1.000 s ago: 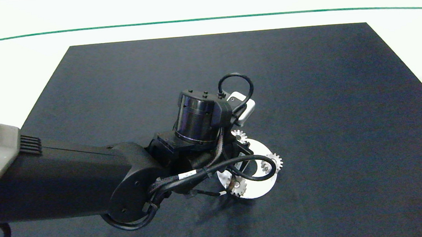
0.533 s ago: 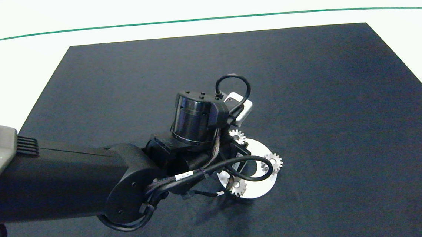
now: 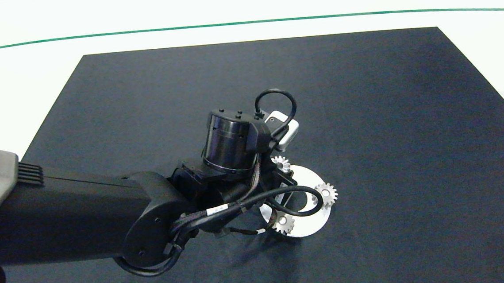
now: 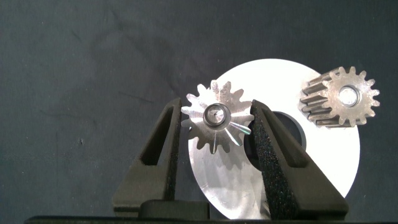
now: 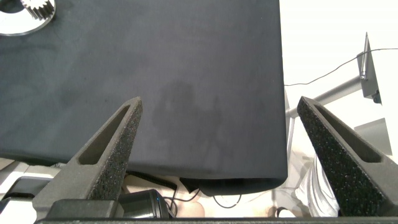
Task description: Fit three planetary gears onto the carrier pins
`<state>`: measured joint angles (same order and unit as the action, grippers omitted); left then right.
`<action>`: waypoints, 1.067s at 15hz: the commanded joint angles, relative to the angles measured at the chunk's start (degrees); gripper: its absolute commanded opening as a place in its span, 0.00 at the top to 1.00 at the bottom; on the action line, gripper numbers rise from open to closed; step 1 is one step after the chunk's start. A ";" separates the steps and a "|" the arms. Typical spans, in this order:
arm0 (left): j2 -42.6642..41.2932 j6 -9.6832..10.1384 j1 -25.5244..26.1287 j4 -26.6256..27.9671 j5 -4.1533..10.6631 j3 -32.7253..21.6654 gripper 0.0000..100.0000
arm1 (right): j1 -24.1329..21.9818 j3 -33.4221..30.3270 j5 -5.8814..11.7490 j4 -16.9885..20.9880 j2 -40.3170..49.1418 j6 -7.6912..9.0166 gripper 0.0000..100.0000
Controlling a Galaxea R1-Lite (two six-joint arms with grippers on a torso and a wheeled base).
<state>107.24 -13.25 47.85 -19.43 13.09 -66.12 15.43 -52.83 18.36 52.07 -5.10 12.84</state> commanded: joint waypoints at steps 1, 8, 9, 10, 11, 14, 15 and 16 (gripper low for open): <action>-0.28 -0.11 0.14 -0.17 0.09 -0.06 0.00 | 0.04 -0.43 0.10 0.32 -0.27 0.08 0.00; -2.91 -0.02 0.14 1.15 0.09 0.29 0.00 | 0.12 -0.87 0.10 0.32 -0.44 0.08 0.00; -6.08 -0.02 0.05 3.17 0.09 0.56 0.00 | 0.04 -1.22 0.10 0.23 -0.79 0.08 0.00; -9.95 -0.02 -0.04 6.95 0.09 -0.06 0.00 | 0.04 -1.48 0.10 0.05 -1.41 0.08 0.00; -13.81 -0.02 -0.21 12.31 0.09 -1.20 0.00 | -0.05 -1.66 0.01 -0.30 -2.46 0.08 0.00; -28.93 4.11 -0.48 28.92 0.09 -1.47 0.00 | -0.40 -5.00 0.01 -0.56 -7.91 0.08 0.00; -33.68 5.96 -2.06 32.79 0.09 -0.85 0.00 | -0.76 -6.49 0.01 -0.56 -10.37 0.08 0.00; -38.16 7.01 -5.84 36.31 0.09 0.38 0.00 | -0.76 -7.55 0.01 -0.56 -12.31 0.08 0.00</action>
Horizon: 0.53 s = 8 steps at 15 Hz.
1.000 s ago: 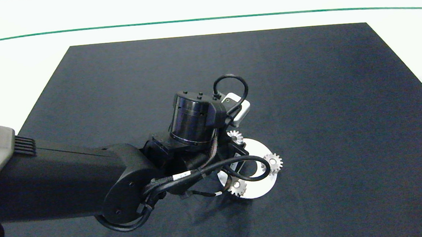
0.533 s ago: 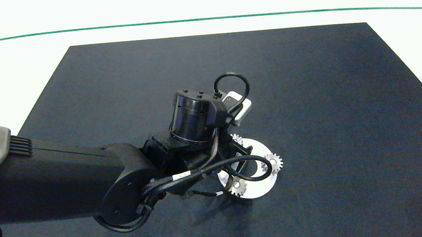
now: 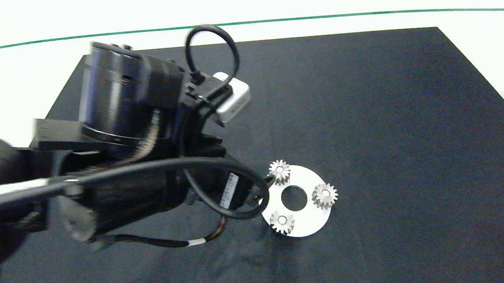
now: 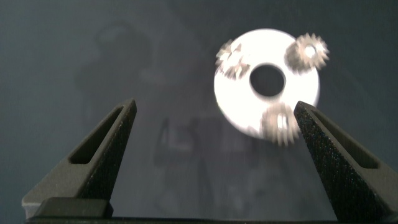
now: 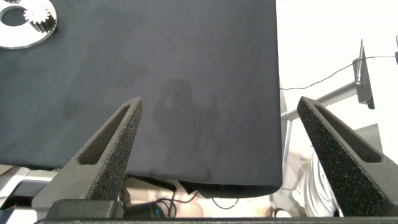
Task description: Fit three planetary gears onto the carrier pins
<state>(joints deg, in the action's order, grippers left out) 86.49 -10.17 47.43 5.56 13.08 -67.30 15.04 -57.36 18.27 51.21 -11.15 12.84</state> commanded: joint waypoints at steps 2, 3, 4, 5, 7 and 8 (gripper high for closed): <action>-28.04 4.19 -16.06 16.06 0.10 5.52 0.00 | -1.07 -4.43 0.10 -0.50 -9.15 0.00 0.00; -32.44 4.28 -20.54 18.35 0.02 6.31 0.00 | -1.86 -4.52 0.10 -1.29 -10.12 -0.09 0.00; -37.71 4.28 -24.93 23.01 0.02 6.22 0.00 | -3.79 -4.52 0.10 -2.08 -10.73 -0.09 0.00; -41.40 4.28 -27.75 27.31 0.10 5.96 0.00 | -6.17 -4.61 0.10 -2.43 -11.17 0.00 0.00; -47.12 4.45 -32.23 31.53 0.02 6.66 0.00 | -9.86 -4.43 0.10 -2.43 -11.17 0.08 0.00; -52.21 4.63 -37.50 32.67 0.02 8.86 0.00 | -12.23 -4.17 0.10 -1.99 -9.50 0.08 0.00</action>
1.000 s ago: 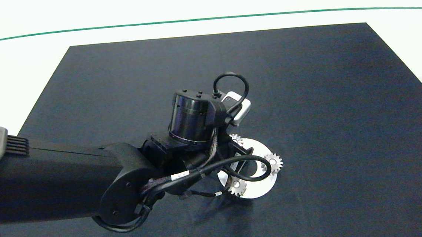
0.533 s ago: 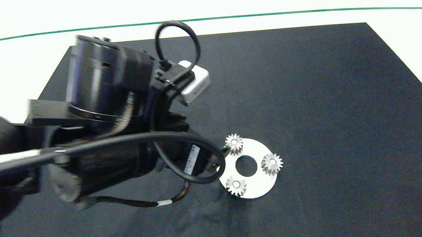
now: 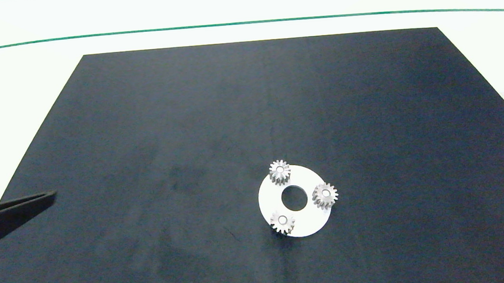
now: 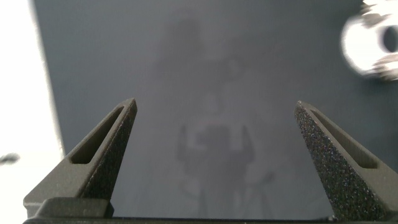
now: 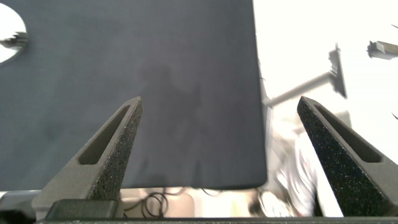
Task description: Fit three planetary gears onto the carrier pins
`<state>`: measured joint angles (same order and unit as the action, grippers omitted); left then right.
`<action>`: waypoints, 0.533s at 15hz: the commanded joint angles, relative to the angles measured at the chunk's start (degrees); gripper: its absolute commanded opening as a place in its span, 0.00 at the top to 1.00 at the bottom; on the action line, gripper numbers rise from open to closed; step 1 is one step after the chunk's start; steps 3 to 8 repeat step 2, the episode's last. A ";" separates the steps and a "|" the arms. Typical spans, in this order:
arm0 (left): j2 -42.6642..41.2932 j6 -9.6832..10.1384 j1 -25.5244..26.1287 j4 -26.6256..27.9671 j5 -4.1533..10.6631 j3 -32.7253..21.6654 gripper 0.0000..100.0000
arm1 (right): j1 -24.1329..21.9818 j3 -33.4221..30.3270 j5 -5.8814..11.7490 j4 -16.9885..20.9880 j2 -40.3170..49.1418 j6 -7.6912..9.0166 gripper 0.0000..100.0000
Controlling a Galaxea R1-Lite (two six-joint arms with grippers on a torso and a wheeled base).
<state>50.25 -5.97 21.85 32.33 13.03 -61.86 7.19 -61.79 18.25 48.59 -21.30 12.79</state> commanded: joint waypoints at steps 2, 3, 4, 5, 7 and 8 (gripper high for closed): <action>-23.00 0.26 -18.07 5.99 0.06 8.07 0.00 | -5.35 3.43 0.12 1.59 5.83 0.13 0.00; -23.00 0.26 -18.07 5.99 0.06 8.07 0.00 | -5.35 3.43 0.12 1.59 5.83 0.13 0.00; -23.00 0.26 -18.07 5.99 0.06 8.07 0.00 | -5.35 3.43 0.12 1.59 5.83 0.13 0.00; -23.00 0.26 -18.07 5.99 0.06 8.07 0.00 | -5.35 3.43 0.12 1.59 5.83 0.13 0.00; -23.00 0.26 -18.07 5.99 0.06 8.07 0.00 | -5.35 3.43 0.12 1.59 5.83 0.13 0.00; -23.00 0.26 -18.07 5.99 0.06 8.07 0.00 | -5.35 3.43 0.12 1.59 5.83 0.13 0.00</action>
